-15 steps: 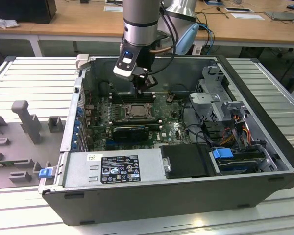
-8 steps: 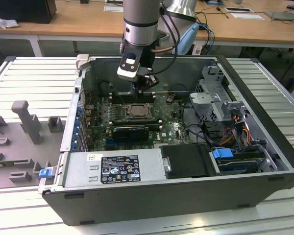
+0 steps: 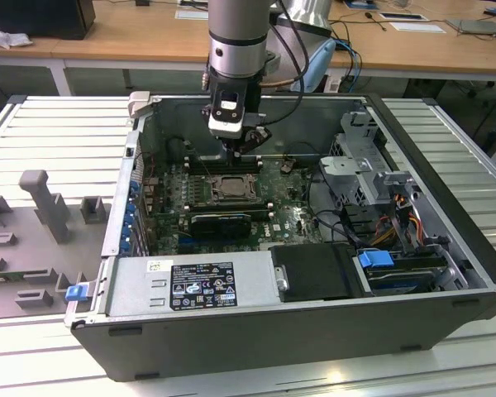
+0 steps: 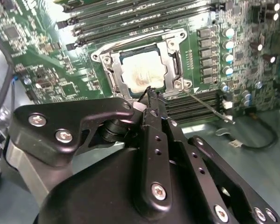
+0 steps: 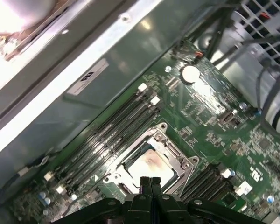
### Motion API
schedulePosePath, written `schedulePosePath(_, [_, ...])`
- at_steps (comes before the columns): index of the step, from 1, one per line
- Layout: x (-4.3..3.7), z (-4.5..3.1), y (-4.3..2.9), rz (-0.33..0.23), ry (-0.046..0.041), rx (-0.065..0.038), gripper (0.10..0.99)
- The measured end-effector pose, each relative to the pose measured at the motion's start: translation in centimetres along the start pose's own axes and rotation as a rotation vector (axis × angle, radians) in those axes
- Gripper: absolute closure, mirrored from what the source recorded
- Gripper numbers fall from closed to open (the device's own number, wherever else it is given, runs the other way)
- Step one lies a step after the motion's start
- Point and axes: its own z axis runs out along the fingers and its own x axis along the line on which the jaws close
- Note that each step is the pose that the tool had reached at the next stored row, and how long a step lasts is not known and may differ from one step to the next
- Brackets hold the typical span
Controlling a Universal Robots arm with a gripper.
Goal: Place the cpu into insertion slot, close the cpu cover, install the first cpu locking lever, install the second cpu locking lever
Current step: 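Install the first cpu locking lever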
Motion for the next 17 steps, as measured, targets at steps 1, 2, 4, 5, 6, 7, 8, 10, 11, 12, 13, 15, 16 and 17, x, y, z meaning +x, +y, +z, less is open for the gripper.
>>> schedulePosePath(1, [0.00, 0.00, 0.00, -0.015, 0.0006, 0.000, 0.980])
schedulePosePath(2, [0.00, 0.00, 0.00, -0.043, 0.0016, 0.001, 0.980])
schedulePosePath(4, [0.00, 0.00, 0.00, -0.097, 0.0037, 0.001, 0.980])
schedulePosePath(5, [0.00, 0.00, 0.00, -0.114, 0.0043, 0.001, 0.980])
schedulePosePath(6, [0.00, 0.00, 0.00, -0.138, 0.0053, 0.002, 0.980])
schedulePosePath(7, [0.00, 0.00, 0.00, -0.165, 0.0063, 0.002, 0.980])
schedulePosePath(8, [0.00, 0.00, 0.00, -0.202, 0.0076, 0.002, 0.980])
schedulePosePath(10, [0.00, 0.00, 0.00, -0.258, 0.0096, 0.003, 0.980])
schedulePosePath(11, [0.00, 0.00, 0.00, -0.276, 0.0102, 0.003, 0.980])
schedulePosePath(12, [0.00, 0.00, 0.00, -0.303, 0.0110, 0.003, 0.980])
schedulePosePath(13, [0.00, 0.01, 0.00, -0.322, 0.0117, 0.003, 0.980])
schedulePosePath(15, [0.00, 0.01, 0.00, -0.361, 0.0130, 0.004, 0.980])
schedulePosePath(16, [0.00, 0.01, 0.00, -0.381, 0.0136, 0.004, 0.980])
schedulePosePath(17, [0.00, 0.01, 0.00, -0.399, 0.0139, 0.004, 0.980])
